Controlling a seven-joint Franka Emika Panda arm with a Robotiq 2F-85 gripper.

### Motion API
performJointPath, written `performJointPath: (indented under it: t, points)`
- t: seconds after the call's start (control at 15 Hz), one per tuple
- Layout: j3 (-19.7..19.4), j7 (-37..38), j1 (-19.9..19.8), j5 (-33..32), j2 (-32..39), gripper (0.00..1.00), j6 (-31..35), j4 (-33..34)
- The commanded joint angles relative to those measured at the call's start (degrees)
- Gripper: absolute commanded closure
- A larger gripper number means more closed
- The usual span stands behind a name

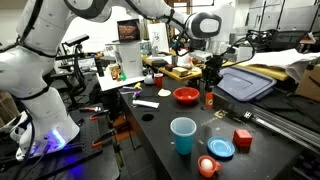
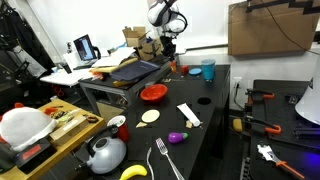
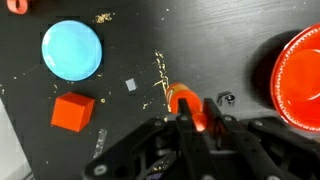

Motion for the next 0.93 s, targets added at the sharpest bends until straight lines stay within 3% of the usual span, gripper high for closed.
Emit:
performJointPath:
  t: [0.0,0.4,0.87]
  points:
    - [-1.7,6.8,1.3,1.1,-2.1,0.95,2.6,-5.1]
    - [-3.5,14.4,0.8,3.3,-3.0,0.95,3.9,-8.7]
    - [-5.9,18.3,-1.5,7.1,-1.9,0.95,5.7,-10.4]
